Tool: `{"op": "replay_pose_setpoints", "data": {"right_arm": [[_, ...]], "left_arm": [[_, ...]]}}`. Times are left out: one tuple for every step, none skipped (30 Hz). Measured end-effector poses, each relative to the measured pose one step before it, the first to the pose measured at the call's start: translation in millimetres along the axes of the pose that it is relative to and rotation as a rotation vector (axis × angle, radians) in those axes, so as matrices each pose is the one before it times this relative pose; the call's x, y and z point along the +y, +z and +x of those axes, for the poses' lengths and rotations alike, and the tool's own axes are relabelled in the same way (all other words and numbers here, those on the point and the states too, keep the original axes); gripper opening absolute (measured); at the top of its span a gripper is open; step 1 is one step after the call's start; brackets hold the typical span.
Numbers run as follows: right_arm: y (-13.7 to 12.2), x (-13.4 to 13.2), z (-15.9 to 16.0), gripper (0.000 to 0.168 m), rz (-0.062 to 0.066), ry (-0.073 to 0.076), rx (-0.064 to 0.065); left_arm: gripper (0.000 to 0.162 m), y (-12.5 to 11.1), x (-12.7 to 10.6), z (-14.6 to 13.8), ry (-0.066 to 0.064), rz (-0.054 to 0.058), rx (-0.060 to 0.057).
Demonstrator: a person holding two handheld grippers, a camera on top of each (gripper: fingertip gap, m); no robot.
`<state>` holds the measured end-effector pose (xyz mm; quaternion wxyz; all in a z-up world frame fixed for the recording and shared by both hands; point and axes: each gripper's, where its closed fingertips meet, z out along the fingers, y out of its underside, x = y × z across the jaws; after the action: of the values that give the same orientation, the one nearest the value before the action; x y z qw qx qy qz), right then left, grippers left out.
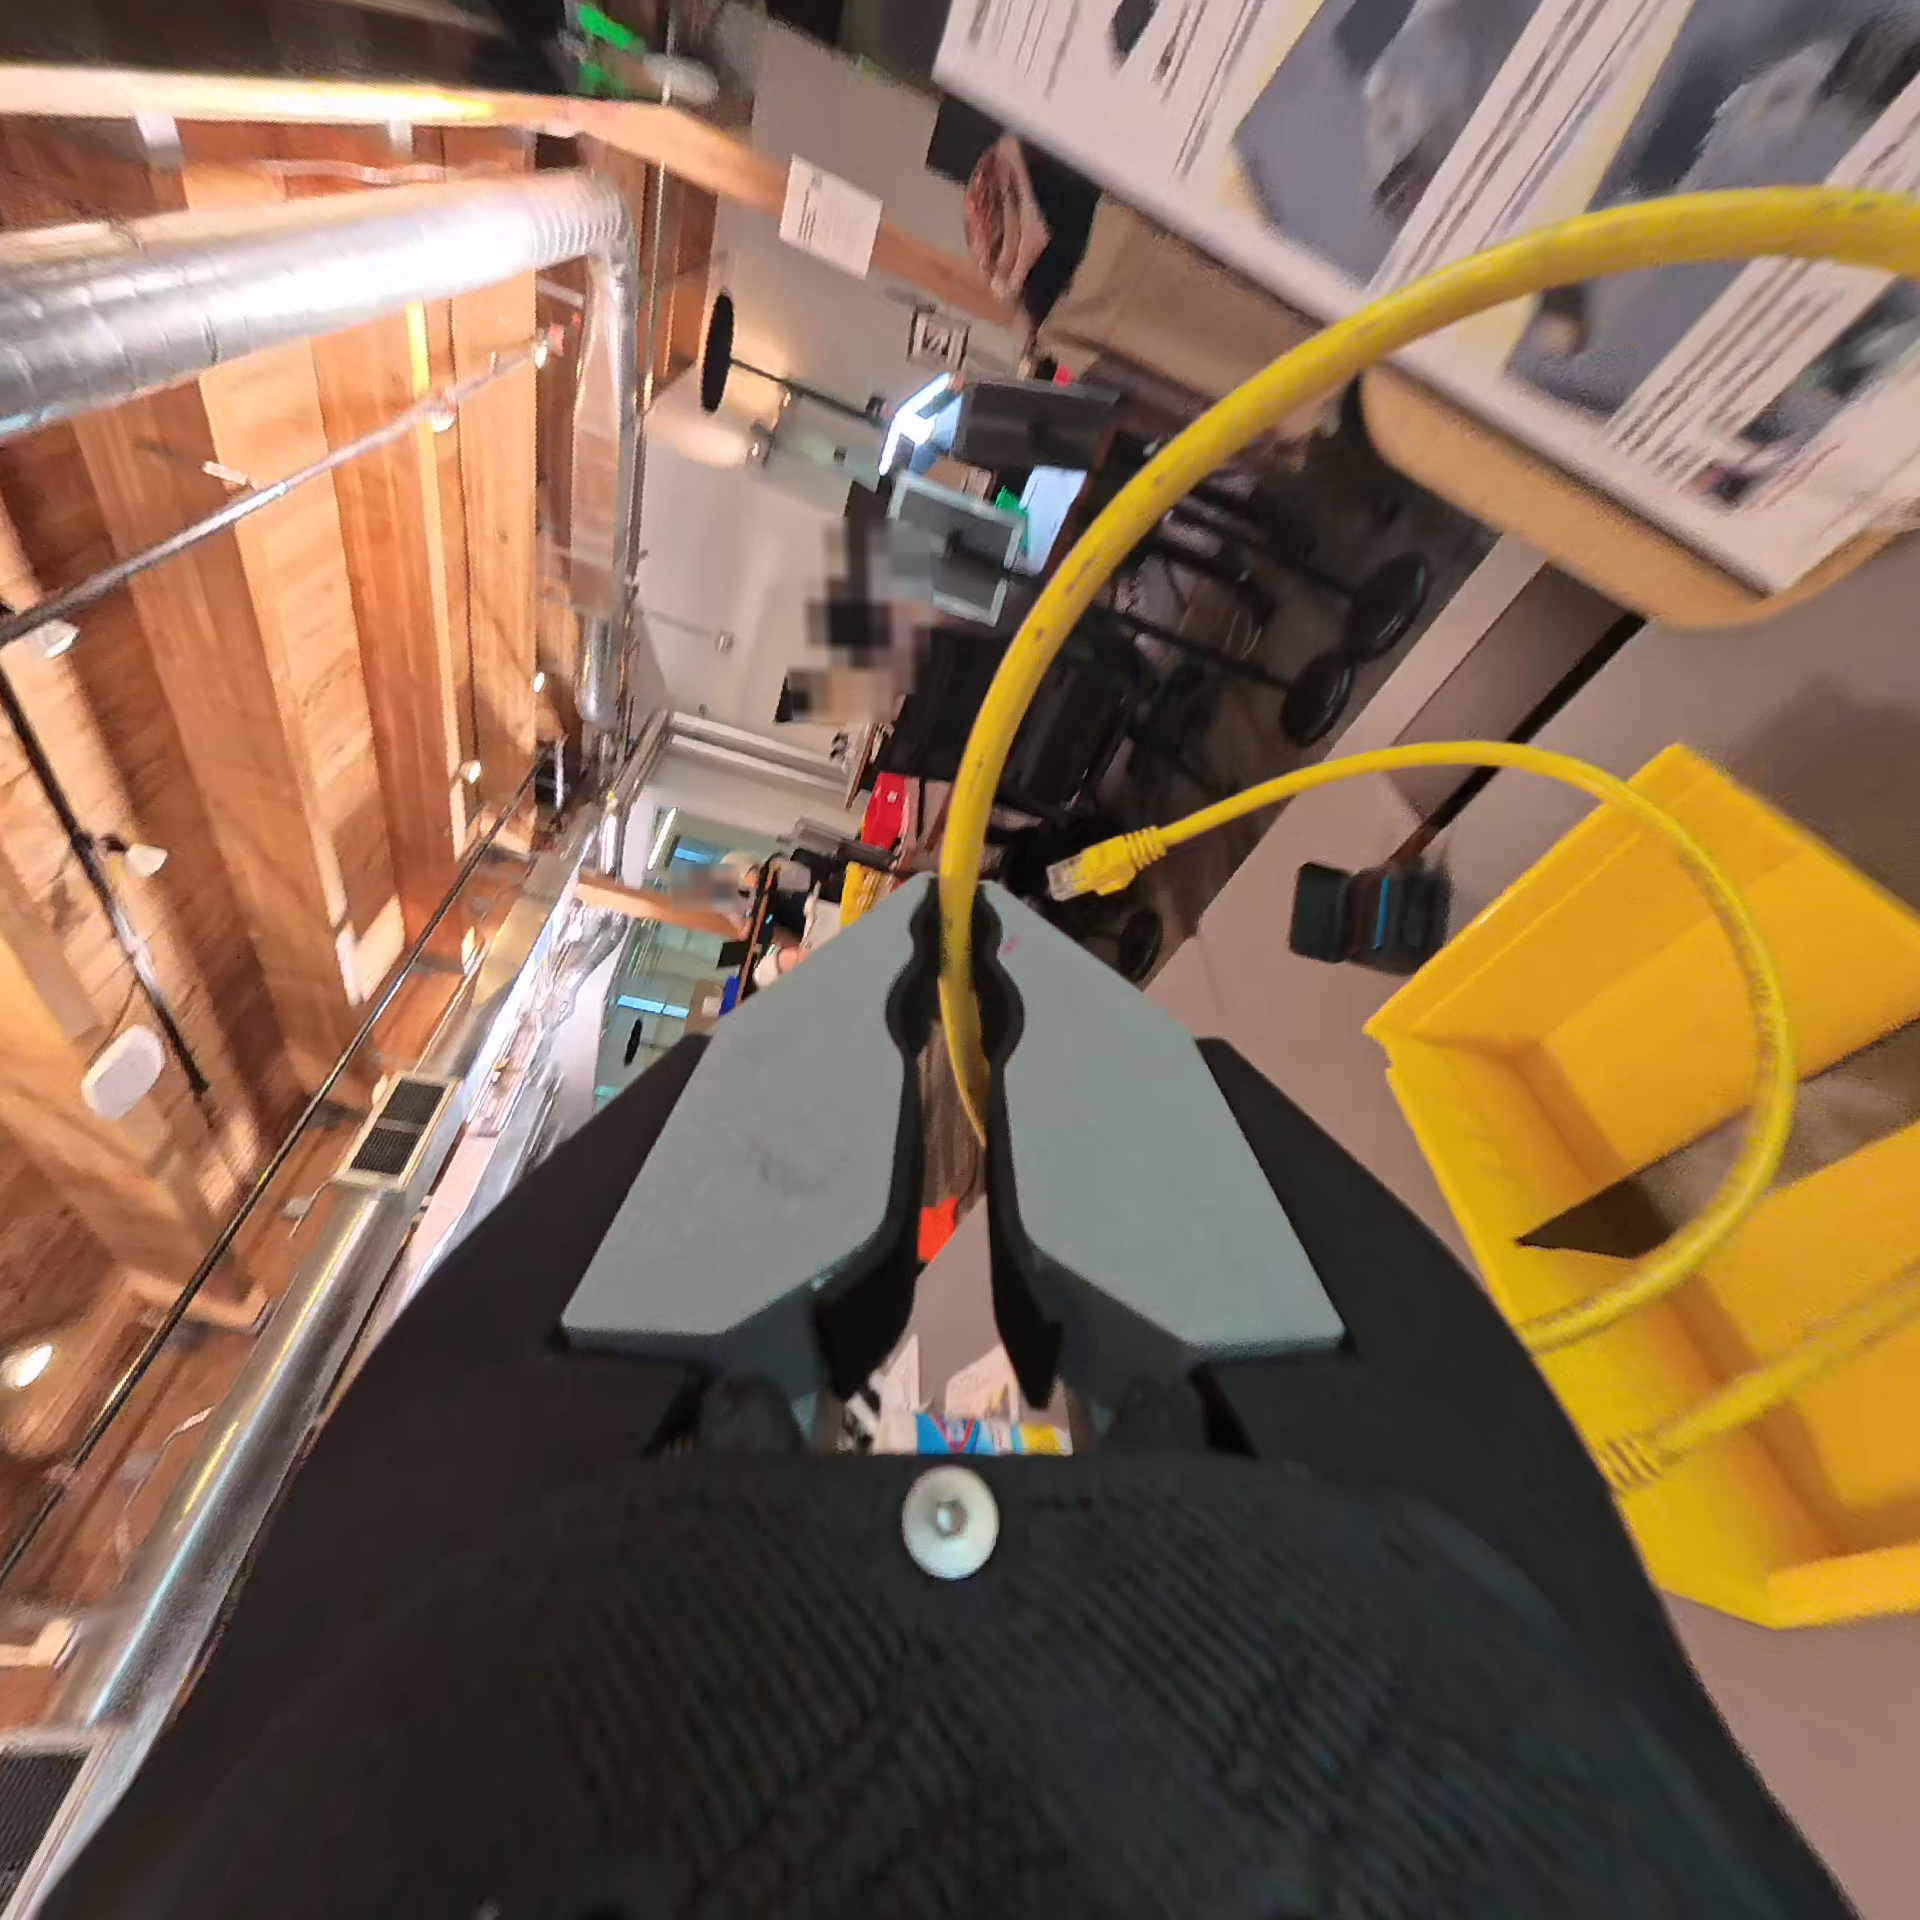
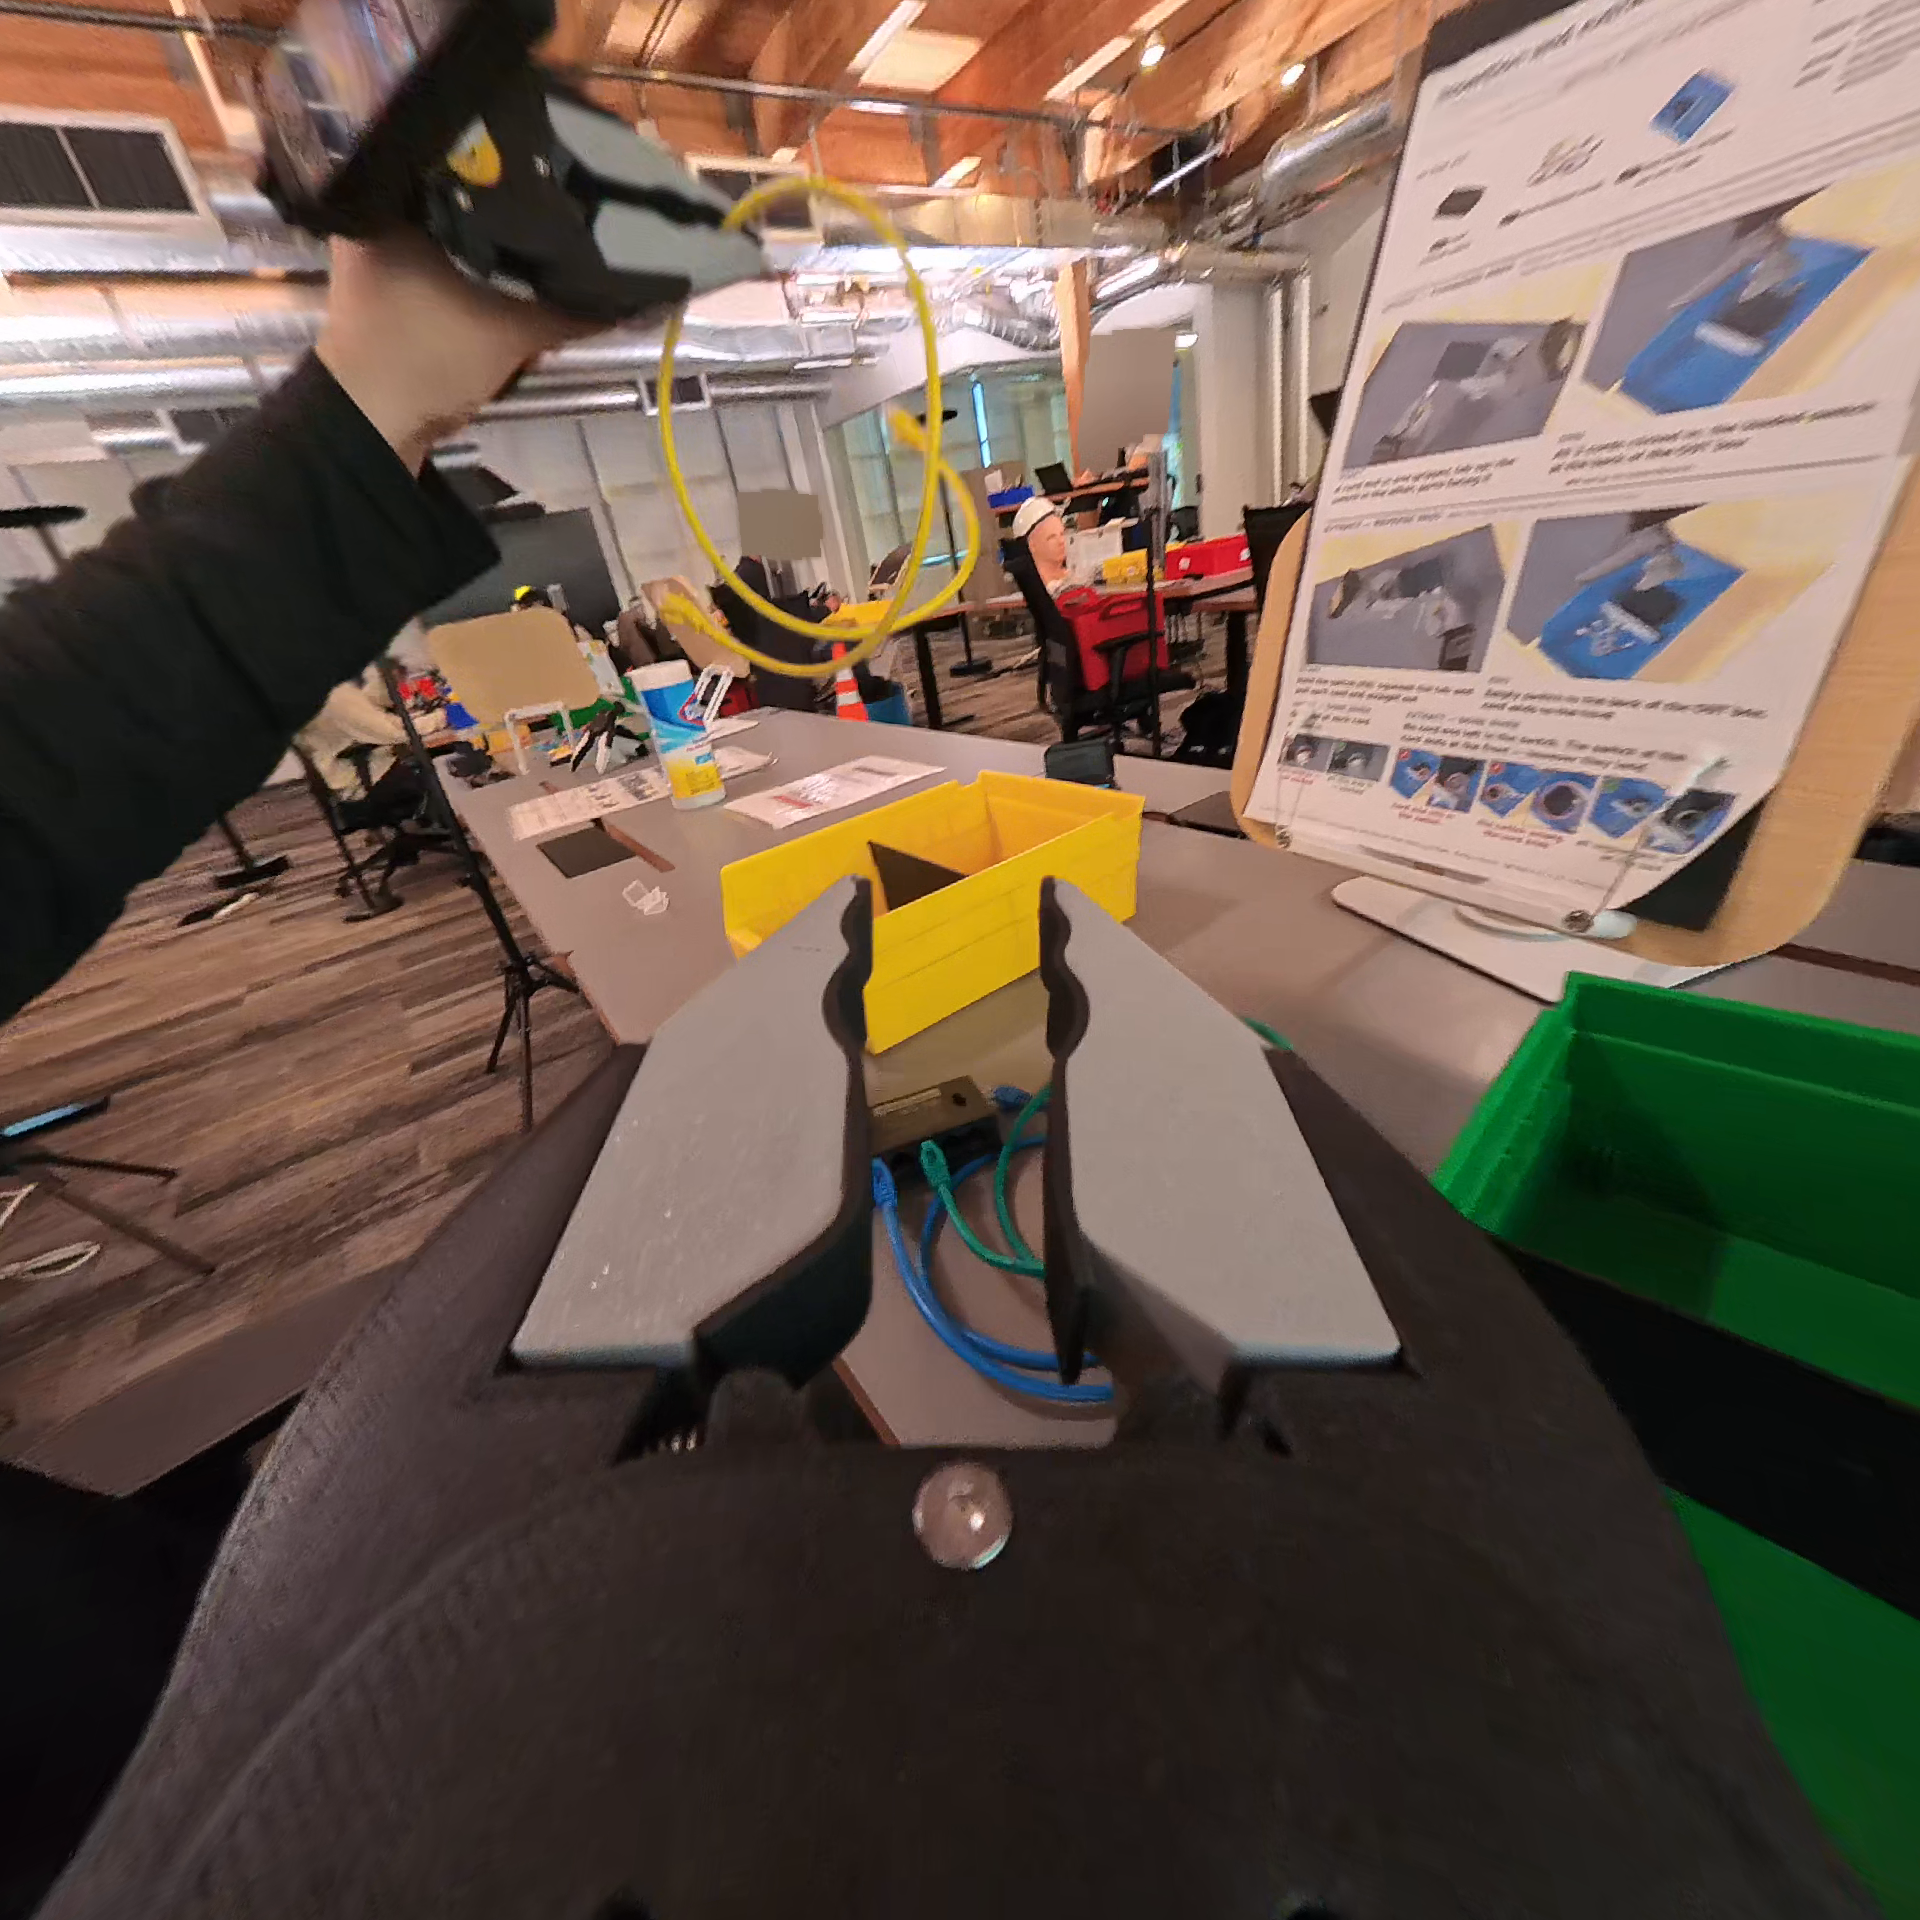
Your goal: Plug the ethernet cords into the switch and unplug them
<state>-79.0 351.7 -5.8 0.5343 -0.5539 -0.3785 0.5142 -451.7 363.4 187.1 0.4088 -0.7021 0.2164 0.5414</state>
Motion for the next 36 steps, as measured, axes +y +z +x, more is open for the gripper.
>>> {"op": "replay_pose_setpoints", "data": {"right_arm": [[4.63,4.54,-2.21,0.030,-0.0175,0.0030,-0.0151],[4.75,4.68,-2.52,0.032,-0.0179,0.0039,-0.0147],[4.95,4.68,-3.18,0.035,-0.0175,0.0047,-0.0175],[4.97,4.10,-3.87,0.038,-0.0160,0.0052,-0.0206],[4.90,3.63,-3.93,0.041,-0.0142,0.0041,-0.0190],[5.01,3.53,-2.67,0.045,-0.0133,0.0029,-0.0116],[4.77,3.50,-1.65,0.048,-0.0129,0.0010,-0.0054],[4.56,3.78,-1.18,0.051,-0.0136,0.0013,-0.0040],[4.39,3.87,-1.65,0.054,-0.0138,0.0034,-0.0090],[4.06,3.95,-2.29,0.057,-0.0149,0.0065,-0.0161],[3.57,3.01,-2.77,0.059,-0.0108,0.0114,-0.0213],[2.63,1.02,-3.47,0.061,0.0003,0.0162,-0.0281],[1.68,-1.16,-5.22,0.061,0.0129,0.0188,-0.0401],[0.89,-2.29,-5.25,0.060,0.0189,0.0204,-0.0413],[0.13,-2.06,-2.67,0.050,0.0168,0.0158,-0.0262],[-0.89,-0.45,-0.28,0.024,0.0052,0.0013,-0.0108],[-1.65,0.61,-0.55,0.000,-0.0008,-0.0136,-0.0091],[-1.58,-1.59,0.75,0.000,0.0086,-0.0078,0.0033],[-2.13,-3.01,0.73,0.000,0.0133,-0.0037,0.0058],[-2.65,-4.41,-0.08,0.000,0.0208,-0.0039,0.0026],[-3.05,-5.83,-0.52,0.000,0.0310,-0.0037,0.0000],[-2.90,-5.12,-0.31,0.000,0.0267,0.0028,-0.0013],[-2.78,-3.64,1.61,0.000,0.0182,0.0060,0.0077],[-2.82,-3.20,3.18,0.000,0.0174,0.0036,0.0145],[-2.83,-2.69,2.88,0.000,0.0155,0.0068,0.0077],[-2.35,-2.42,0.34,0.000,0.0144,0.0215,-0.0136],[-1.94,-3.07,-3.08,0.000,0.0192,0.0408,-0.0401],[-2.16,-4.75,-4.79,0.000,0.0315,0.0510,-0.0517],[-2.45,-5.43,-3.57,0.000,0.0364,0.0448,-0.0414],[-2.48,-3.96,0.18,0.000,0.0252,0.0263,-0.0130],[-2.41,-1.94,3.57,0.000,0.0111,0.0059,0.0122],[-2.15,-1.00,4.48,0.000,0.0043,-0.0037,0.0185],[-1.86,-1.33,3.42,0.000,0.0072,0.0034,0.0098],[-1.46,-1.87,1.36,0.000,0.0119,0.0130,-0.0035],[-1.03,-1.86,0.09,0.000,0.0117,0.0143,-0.0107],[-0.51,-1.09,0.12,0.000,0.0074,0.0097,-0.0066]], "left_arm": [[0.002,-7.51,-11.88,7.20,0.0066,0.0280,0.0214],[0.001,-7.33,-12.63,8.15,0.0110,0.0337,0.0146],[0.002,-7.20,-12.39,9.86,0.0121,0.0329,0.0182],[0.002,-6.75,-11.80,11.90,0.0119,0.0285,0.0242],[0.002,-6.64,-12.09,12.60,0.0114,0.0317,0.0221],[0.001,-6.39,-12.67,12.88,0.0133,0.0350,0.0192],[0.001,-6.02,-12.10,13.15,0.0137,0.0314,0.0192],[0.001,-5.46,-11.87,12.71,0.0119,0.0308,0.0163],[0.001,-5.06,-11.98,12.68,0.0135,0.0335,0.0170],[0.001,-4.09,-10.99,12.83,0.0119,0.0280,0.0217],[0.002,-3.08,-10.02,11.53,0.0101,0.0243,0.0160],[0.002,-2.11,-9.24,10.51,0.0139,0.0231,0.0125],[0.002,-1.11,-7.36,9.45,0.0173,0.0144,0.0096],[0.002,-0.47,-6.22,7.32,0.0180,0.0119,0.0018],[0.002,-0.18,-5.38,6.20,0.0146,0.0117,0.0020],[0.002,0.51,-4.24,5.25,0.0100,0.0104,0.0043],[0.002,1.21,-2.25,4.04,0.0054,0.0050,0.0058],[0.002,2.33,0.35,1.73,0.0001,-0.0035,0.0018],[0.002,3.63,2.72,1.46,-0.0045,-0.0075,0.0071],[0.002,4.95,4.45,3.72,-0.0197,-0.0111,0.0247],[0.003,6.00,5.91,6.69,-0.0350,-0.0176,0.0429],[0.002,6.29,5.76,7.80,-0.0362,-0.0141,0.0455],[0.008,5.86,5.43,7.98,-0.0275,-0.0077,0.0411],[0.019,4.84,5.82,5.76,-0.0278,-0.0083,0.0254],[0.029,3.27,5.02,5.16,-0.0366,0.0009,0.0196],[0.035,1.37,3.79,8.00,-0.0452,0.0149,0.0340],[0.041,-0.47,2.39,10.02,-0.0522,0.0328,0.0399],[0.042,-1.52,2.16,10.93,-0.0506,0.0468,0.0348],[0.043,-1.65,4.04,11.94,-0.0392,0.0449,0.0328],[0.044,-1.29,7.65,11.35,-0.0277,0.0253,0.0224],[0.045,-1.30,9.95,7.15,-0.0174,0.0104,-0.0092],[0.040,-1.81,9.88,4.21,-0.0011,0.0077,-0.0371],[0.040,-1.54,9.18,7.18,0.0050,0.0066,-0.0279],[0.040,-0.45,7.98,14.07,-0.0034,0.0044,0.0092],[0.040,0.98,7.13,18.83,-0.0092,-0.0021,0.0379],[0.040,2.25,6.42,18.84,-0.0050,-0.0069,0.0403]]}}
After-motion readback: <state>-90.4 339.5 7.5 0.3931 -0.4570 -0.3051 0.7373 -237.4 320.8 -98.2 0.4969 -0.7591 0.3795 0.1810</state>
